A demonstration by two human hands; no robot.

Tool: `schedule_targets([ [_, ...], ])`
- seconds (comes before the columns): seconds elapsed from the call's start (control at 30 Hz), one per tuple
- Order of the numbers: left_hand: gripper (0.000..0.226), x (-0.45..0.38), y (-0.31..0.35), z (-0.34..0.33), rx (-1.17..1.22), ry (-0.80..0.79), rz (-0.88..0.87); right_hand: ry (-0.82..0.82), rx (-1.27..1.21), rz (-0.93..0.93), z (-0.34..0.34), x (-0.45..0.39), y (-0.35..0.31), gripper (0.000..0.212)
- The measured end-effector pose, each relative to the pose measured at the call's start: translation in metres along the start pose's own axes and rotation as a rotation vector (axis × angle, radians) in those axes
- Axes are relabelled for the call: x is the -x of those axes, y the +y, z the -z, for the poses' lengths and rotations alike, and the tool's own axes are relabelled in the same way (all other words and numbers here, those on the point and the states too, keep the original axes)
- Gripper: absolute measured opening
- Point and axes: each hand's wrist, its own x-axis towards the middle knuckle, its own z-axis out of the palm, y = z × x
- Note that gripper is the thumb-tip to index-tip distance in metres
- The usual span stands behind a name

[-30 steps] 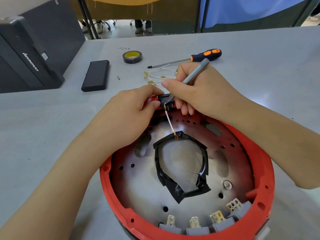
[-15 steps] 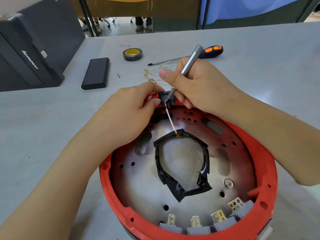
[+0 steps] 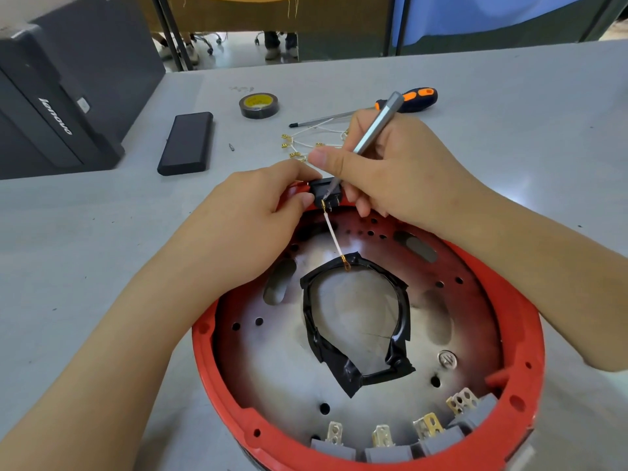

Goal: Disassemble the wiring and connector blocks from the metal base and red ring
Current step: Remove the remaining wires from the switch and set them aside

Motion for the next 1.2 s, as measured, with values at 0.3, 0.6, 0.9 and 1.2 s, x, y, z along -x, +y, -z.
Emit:
schedule_targets([
  [0.3,0.026,0.0001,0.0005,0.0007,0.019,-0.011,0.003,-0.025,0.090,0.004,0.0017,-0.0021,-0.0008,0.038],
  [0.6,0.025,0.0001,-0.0005,0.0010,0.023,-0.009,0.012,-0.026,0.047,0.027,0.0012,-0.0008,0.0017,0.037],
  [0.9,0.027,0.0019,0.0031,0.0020,0.024,-0.012,0.020,-0.014,0.093,0.030,-0.0007,0.0003,0.0027,0.037],
  [1.2,0.027,0.0016,0.0016,0.0013,0.009,-0.005,0.009,-0.028,0.116,0.040,-0.0010,0.0007,0.0027,0.036],
])
